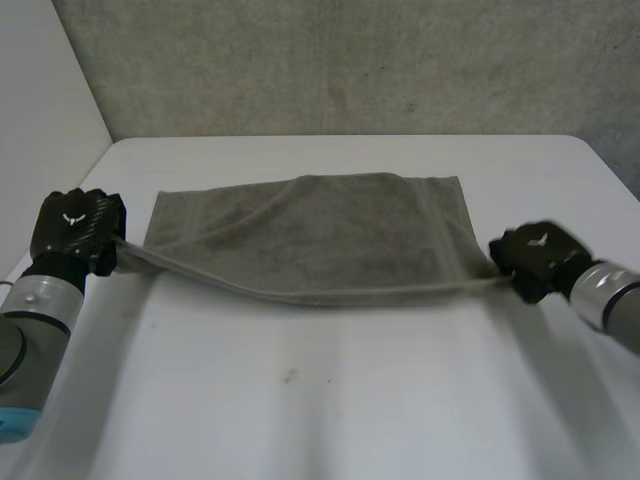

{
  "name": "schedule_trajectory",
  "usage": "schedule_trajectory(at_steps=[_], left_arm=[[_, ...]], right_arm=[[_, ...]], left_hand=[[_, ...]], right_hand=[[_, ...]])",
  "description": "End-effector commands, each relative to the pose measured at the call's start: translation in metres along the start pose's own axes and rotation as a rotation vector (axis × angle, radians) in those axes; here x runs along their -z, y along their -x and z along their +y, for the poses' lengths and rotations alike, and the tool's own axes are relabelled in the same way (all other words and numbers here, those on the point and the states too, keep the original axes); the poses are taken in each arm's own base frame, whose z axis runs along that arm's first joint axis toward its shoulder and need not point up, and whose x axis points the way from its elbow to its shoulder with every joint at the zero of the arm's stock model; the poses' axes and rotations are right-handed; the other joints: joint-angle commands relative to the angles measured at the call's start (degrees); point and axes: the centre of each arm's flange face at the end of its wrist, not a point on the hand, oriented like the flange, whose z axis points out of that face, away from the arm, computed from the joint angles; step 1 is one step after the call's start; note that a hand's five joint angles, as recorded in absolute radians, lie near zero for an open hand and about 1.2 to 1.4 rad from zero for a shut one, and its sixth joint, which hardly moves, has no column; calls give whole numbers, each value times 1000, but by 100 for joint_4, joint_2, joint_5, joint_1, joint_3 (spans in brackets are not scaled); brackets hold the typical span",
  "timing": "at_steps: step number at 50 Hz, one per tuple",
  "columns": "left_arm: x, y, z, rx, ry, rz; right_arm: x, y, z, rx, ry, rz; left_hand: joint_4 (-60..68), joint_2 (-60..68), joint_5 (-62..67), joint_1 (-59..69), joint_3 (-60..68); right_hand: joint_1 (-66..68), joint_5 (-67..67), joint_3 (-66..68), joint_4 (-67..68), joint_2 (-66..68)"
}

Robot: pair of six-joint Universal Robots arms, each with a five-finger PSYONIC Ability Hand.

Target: Fold the towel.

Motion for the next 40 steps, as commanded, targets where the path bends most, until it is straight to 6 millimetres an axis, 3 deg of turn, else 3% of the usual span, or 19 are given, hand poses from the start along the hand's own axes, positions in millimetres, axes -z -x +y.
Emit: schedule_trajectory(at_steps=[1,8,12,14,17,22,27,28,29,30,31,32,33,34,35,36,37,39,40], left_arm=[[15,-5,-8,-6,10,19],[45,-11,-33,-51,5,97],[81,-19,-47,-92,40,170],[92,-20,-52,-103,54,182],[110,-22,-56,-110,91,198],[120,-24,-54,-101,129,217],[106,-21,-48,-103,113,208],[96,-20,-42,-104,114,204],[85,-20,-37,-107,104,207],[85,-20,-37,-107,104,207],[72,-19,-35,-111,87,200],[72,-19,-35,-111,87,200],[59,-18,-31,-114,76,199],[46,-20,-25,-111,80,207],[46,-20,-25,-111,80,207],[33,-24,-20,-108,84,225],[21,-31,-16,-107,86,247],[8,-38,-13,-110,84,266],[8,-38,-13,-110,83,266]], right_arm=[[39,-22,-37,-36,-60,77],[76,-25,-33,-55,94,43],[93,-25,-31,7,170,19],[112,-30,-28,42,239,10],[124,-29,-32,55,242,-21],[126,-33,-37,55,176,-45],[113,-37,-34,42,140,-61],[100,-42,-27,21,140,-63],[100,-42,-27,21,140,-63],[85,-46,-21,-3,140,-63],[70,-47,-18,-16,143,-57],[70,-47,-18,-17,143,-57],[56,-46,-20,-7,143,-47],[56,-46,-20,-7,143,-47],[43,-43,-23,14,140,-36],[30,-42,-26,47,142,-21],[30,-41,-26,47,142,-21],[2,-40,-24,73,149,-4],[2,-40,-24,73,149,-4]], left_hand=[[1012,1018,1056,1069,1021],[1012,1018,1056,1069,1021],[1012,1018,1056,1069,1021],[1012,1018,1056,1069,1021],[1012,1018,1056,1069,1021],[1012,1018,1056,1069,1021],[1012,1018,1056,1069,1021],[1012,1018,1056,1069,1021],[1012,1018,1056,1069,1021],[1012,1018,1056,1069,1021],[1012,1018,1056,1069,1021],[1012,1018,1056,1069,1021],[1012,1018,1056,1069,1021],[1012,1018,1056,1069,1021],[1012,1018,1056,1069,1021],[1012,1018,1056,1069,1021],[1012,1018,1056,1069,1021],[1012,1018,1056,1069,1021],[1012,1018,1056,1069,1021]], right_hand=[[351,322,358,312,431],[351,322,358,312,431],[351,322,358,312,431],[351,322,358,312,431],[351,322,358,312,431],[351,322,358,312,431],[351,322,358,312,431],[351,322,358,312,431],[351,322,358,312,431],[351,322,358,312,431],[351,322,358,312,431],[351,322,358,312,431],[351,322,358,312,431],[351,322,358,312,431],[351,322,358,312,431],[351,322,358,312,431],[351,322,358,312,431],[351,322,358,312,431],[351,322,358,312,431]])
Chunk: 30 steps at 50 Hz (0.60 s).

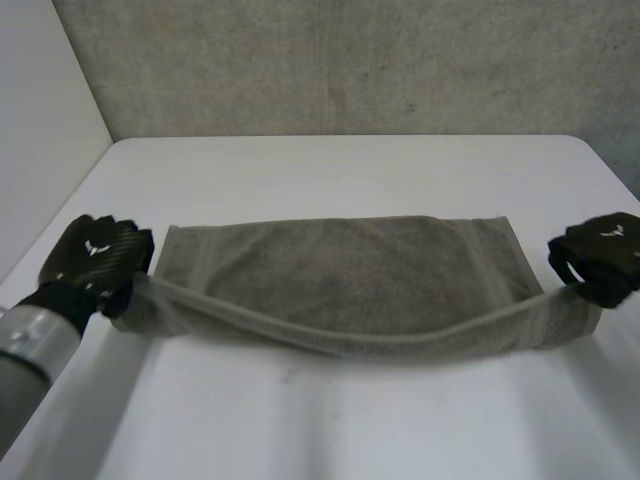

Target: Fold the towel.

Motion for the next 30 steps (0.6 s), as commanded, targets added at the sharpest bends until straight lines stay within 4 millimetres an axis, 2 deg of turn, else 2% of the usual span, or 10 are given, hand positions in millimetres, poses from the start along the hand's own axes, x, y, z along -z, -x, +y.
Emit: schedule_trajectory(at_steps=[1,5,6,7,8,11,16,18,23,30], left_arm=[[-65,-14,14,-8,-4,62],[-103,-14,23,-15,0,25],[-103,-14,23,-15,0,25],[-115,-15,26,-19,-5,18],[-125,-15,28,-21,-11,13],[-134,-16,28,-24,-21,10],[-169,-14,31,-33,-57,-24],[-177,-12,32,-36,-60,-37],[-195,-9,37,-35,-51,-52],[-208,-15,44,-28,-21,-31]], right_arm=[[-71,1,-13,71,-1,60],[-94,-5,-16,54,-40,86],[-106,-7,-18,42,-65,97],[-117,-8,-23,40,-94,110],[-117,-8,-23,40,-94,110],[-134,-10,-30,43,-136,145],[-158,-15,-34,64,-170,205],[-173,-16,-38,80,-197,243],[-189,-20,-36,88,-207,278],[-199,-19,-39,99,-230,301]], left_hand=[[1012,1018,1056,1069,1021],[1012,1018,1056,1069,1021],[1012,1018,1056,1069,1021],[1012,1018,1056,1069,1021],[1012,1018,1056,1069,1021],[1012,1018,1056,1069,1021],[1012,1018,1056,1069,1021],[1012,1018,1056,1069,1021],[1012,1018,1056,1069,1021],[1012,1018,1056,1069,1021]], right_hand=[[350,322,358,311,431],[350,322,358,311,431],[350,322,358,311,431],[350,322,358,311,431],[350,322,358,311,431],[350,322,358,311,431],[350,322,358,311,431],[350,322,358,311,431],[350,322,358,311,431],[350,322,358,311,431]])
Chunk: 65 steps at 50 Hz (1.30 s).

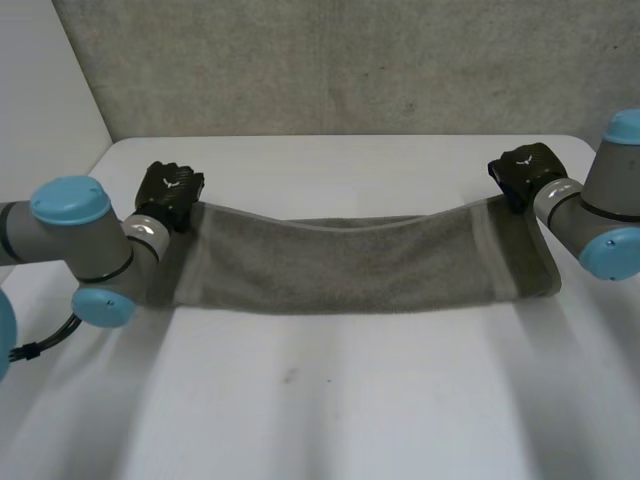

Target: Fold the towel.

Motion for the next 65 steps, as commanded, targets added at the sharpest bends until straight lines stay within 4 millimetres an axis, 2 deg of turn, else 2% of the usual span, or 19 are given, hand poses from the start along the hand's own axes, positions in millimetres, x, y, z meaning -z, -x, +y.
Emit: schedule_trajectory(at_steps=[1,22,23,24,25,26,27,29,32,34,37,39,46,48,50,56,58,59,65], left_arm=[[-13,-7,7,6,32,15],[-19,-3,14,4,58,-31],[-19,-4,14,4,62,-29],[-19,-4,14,4,62,-29],[-18,-4,14,5,67,-28],[-17,-3,14,6,76,-27],[-17,-3,14,6,76,-27],[-15,-3,11,7,87,-35],[-14,0,6,6,85,-48],[-9,9,-9,16,77,-81],[1,17,-26,17,69,-104],[8,22,-35,18,62,-112],[44,31,-67,65,37,-120],[64,31,-77,125,26,-118],[74,30,-81,154,19,-117],[105,27,-83,242,-6,-123],[111,26,-82,254,-10,-124],[111,26,-82,254,-10,-124],[123,14,-76,266,-27,-113]], right_arm=[[-13,3,2,13,-20,31],[-30,11,20,19,-18,49],[-30,11,21,19,-15,47],[-30,11,21,19,-15,47],[-30,11,20,18,-18,49],[-30,11,20,18,-18,49],[-29,9,17,15,-20,56],[-28,8,12,15,-27,65],[-23,-3,-10,4,-71,92],[-14,-19,-33,-60,-114,119],[-8,-26,-45,-96,-135,128],[6,-39,-66,-147,-159,140],[45,-45,-78,-185,-71,89],[54,-43,-75,-191,-37,75],[71,-34,-62,-203,39,33],[95,-17,-37,-194,140,-15],[106,-3,-14,-176,196,-49],[106,-3,-14,-176,196,-49],[112,16,31,-168,224,-67]], left_hand=[[1012,1018,1056,1069,1021],[1012,1018,1056,1069,1021],[131,138,176,188,140],[122,129,167,180,132],[-3108,-3102,-3064,-3051,-3099],[-5822,-5815,-5777,-5765,-5813],[-5849,-5843,-5804,-5792,-5840],[-5988,-5982,-5944,-5931,-5979],[-5988,-5982,-5944,-5931,-5979],[-5988,-5982,-5944,-5931,-5979],[-5988,-5982,-5944,-5931,-5979],[-5988,-5982,-5944,-5931,-5979],[-5988,-5982,-5944,-5931,-5979],[-5988,-5982,-5944,-5931,-5979],[-5988,-5982,-5944,-5931,-5979],[-5988,-5982,-5944,-5931,-5979],[-5988,-5982,-5944,-5931,-5979],[-5988,-5982,-5944,-5931,-5979],[-5988,-5982,-5944,-5931,-5979]], right_hand=[[344,321,358,311,431],[344,321,358,311,431],[344,321,358,311,431],[344,321,358,311,431],[-1049,-1071,-1035,-1082,-962],[-1063,-1085,-1049,-1096,-976],[-6656,-6679,-6642,-6689,-6569],[-6656,-6679,-6642,-6689,-6569],[-6656,-6679,-6642,-6689,-6569],[-6656,-6679,-6642,-6689,-6569],[-6656,-6679,-6642,-6689,-6569],[-6656,-6679,-6642,-6689,-6569],[-6656,-6679,-6642,-6689,-6569],[-6656,-6679,-6642,-6689,-6569],[-6656,-6679,-6642,-6689,-6569],[-6656,-6679,-6642,-6689,-6569],[-6656,-6679,-6642,-6689,-6569],[-6656,-6679,-6642,-6689,-6569],[-6482,-6504,-6467,-6514,-6394]])
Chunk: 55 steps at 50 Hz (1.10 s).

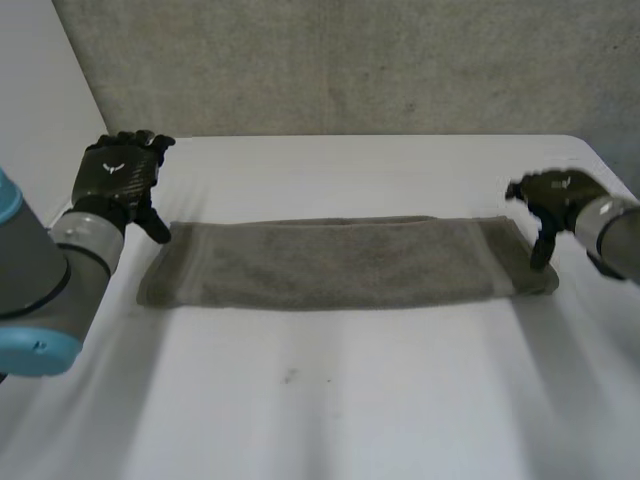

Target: Fold the towel.

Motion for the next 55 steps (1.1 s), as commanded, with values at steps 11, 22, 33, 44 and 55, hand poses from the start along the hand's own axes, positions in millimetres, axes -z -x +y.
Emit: schedule_trajectory(at_steps=[11,22,33,44,55], left_arm=[[14,-11,16,11,-21,16],[16,-11,20,11,-10,17],[18,-11,19,11,-18,16],[19,-11,21,10,-13,15],[19,-11,21,10,-11,14]], right_arm=[[-22,12,74,12,-9,8],[-31,-18,76,15,-27,116],[-27,-106,98,239,124,356],[-17,-79,15,295,-69,381],[8,134,-66,422,-415,-31]], left_hand=[[46,52,-163,9,49],[46,52,-163,9,49],[46,52,-163,9,49],[46,52,-163,9,49],[46,52,-163,9,49]], right_hand=[[2397,2391,2321,2231,2286],[6685,6679,6609,6520,6574],[6685,6679,6609,6520,6574],[6685,6679,6609,6520,6574],[6685,6679,6609,6520,6574]])
